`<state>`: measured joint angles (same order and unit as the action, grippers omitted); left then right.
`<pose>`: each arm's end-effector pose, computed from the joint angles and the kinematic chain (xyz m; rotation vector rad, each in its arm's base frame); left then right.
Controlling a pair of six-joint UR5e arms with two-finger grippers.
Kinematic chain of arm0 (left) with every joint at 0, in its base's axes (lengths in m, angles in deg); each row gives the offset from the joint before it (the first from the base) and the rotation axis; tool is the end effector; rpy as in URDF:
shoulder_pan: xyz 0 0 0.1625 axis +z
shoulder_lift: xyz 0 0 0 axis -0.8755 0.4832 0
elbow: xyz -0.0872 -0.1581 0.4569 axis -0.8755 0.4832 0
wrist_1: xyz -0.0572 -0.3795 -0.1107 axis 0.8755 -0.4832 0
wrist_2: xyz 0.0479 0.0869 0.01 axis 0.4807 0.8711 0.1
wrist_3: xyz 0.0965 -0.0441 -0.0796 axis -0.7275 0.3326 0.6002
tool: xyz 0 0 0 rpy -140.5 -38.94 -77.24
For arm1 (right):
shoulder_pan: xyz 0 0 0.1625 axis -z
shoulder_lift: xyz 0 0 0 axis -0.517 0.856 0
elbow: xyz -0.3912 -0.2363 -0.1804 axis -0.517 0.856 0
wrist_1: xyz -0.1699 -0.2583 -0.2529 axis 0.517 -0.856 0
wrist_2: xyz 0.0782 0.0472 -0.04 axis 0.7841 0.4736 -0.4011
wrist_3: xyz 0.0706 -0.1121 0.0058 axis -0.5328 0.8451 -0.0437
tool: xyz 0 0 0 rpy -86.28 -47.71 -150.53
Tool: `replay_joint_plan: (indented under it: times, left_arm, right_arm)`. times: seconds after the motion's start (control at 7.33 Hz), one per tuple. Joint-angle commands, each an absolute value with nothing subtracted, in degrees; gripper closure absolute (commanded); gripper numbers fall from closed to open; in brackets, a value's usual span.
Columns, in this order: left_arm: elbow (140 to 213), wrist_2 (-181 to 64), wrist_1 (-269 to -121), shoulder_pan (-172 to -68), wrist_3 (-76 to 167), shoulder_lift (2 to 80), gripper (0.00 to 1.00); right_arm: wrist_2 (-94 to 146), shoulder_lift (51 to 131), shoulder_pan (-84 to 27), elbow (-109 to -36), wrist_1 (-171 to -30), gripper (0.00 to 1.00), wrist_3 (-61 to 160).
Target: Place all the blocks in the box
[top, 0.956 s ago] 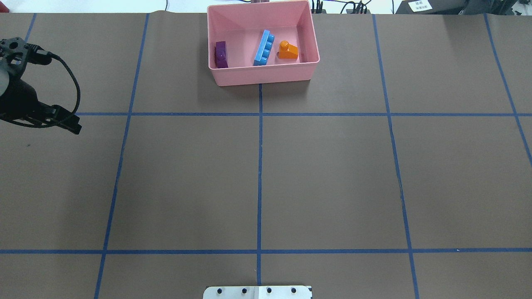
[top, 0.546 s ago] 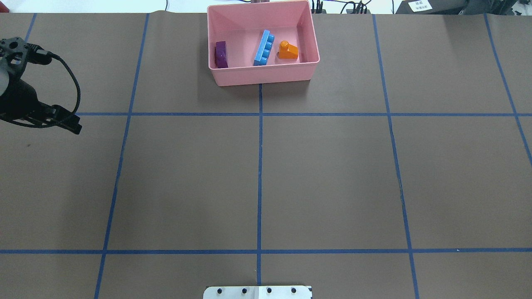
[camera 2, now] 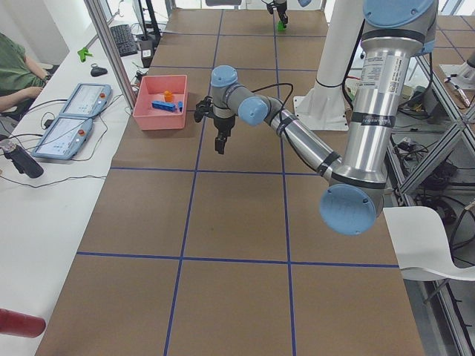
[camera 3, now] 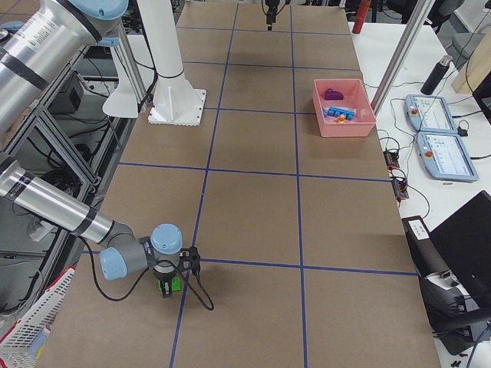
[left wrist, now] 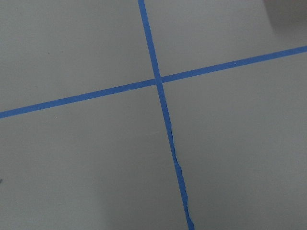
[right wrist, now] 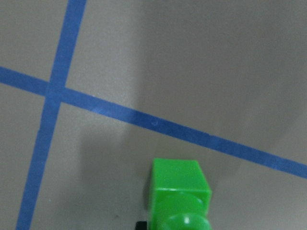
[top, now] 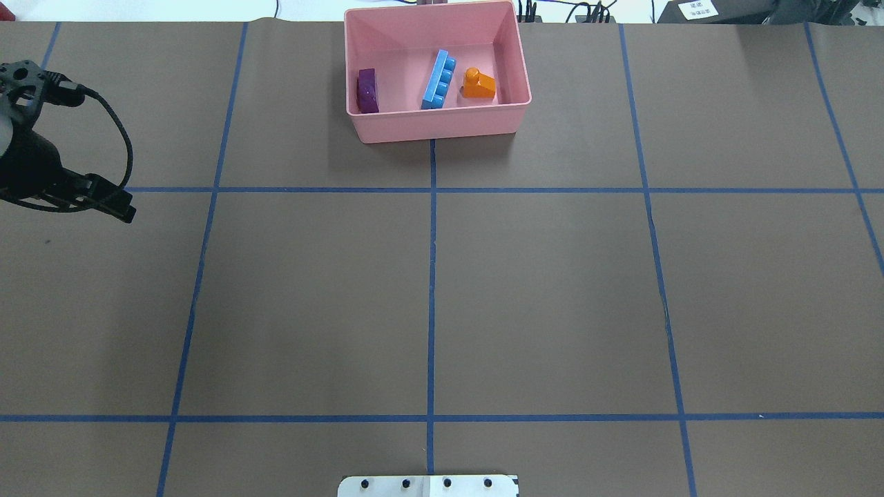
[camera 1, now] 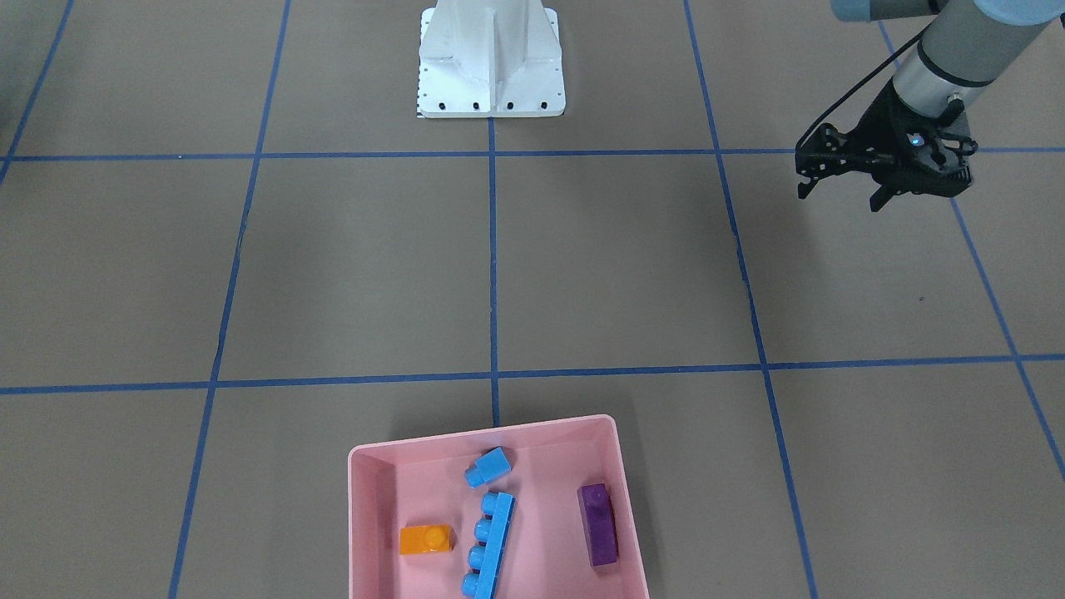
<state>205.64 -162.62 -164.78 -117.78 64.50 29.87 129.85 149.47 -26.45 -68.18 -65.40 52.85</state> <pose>0.2329 -0.4565 0.4470 0.1563 0.8226 0.1844 -0.0120 -0.1182 0.8750 -0.1004 -0.6629 -0.3801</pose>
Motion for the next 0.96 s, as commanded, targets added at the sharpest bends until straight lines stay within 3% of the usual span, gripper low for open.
replay_joint_plan:
  times: [0.0,0.55,0.82]
  left_arm:
    - [206.11,-162.78,-164.78,-117.71,64.42,29.91,0.0]
    - [206.2,-162.78,-164.69,-117.8,64.51,29.65,0.0]
    - [206.38,-163.48,-164.52,-117.88,67.65,29.39,0.0]
  right_arm:
    - [128.34,149.42,-26.17,-68.91,-64.86,1.0,53.41]
    - [126.83,148.37,-28.35,-78.55,-64.68,1.0,53.51]
    - [128.24,139.38,-32.47,-80.77,-71.13,1.0,53.07]
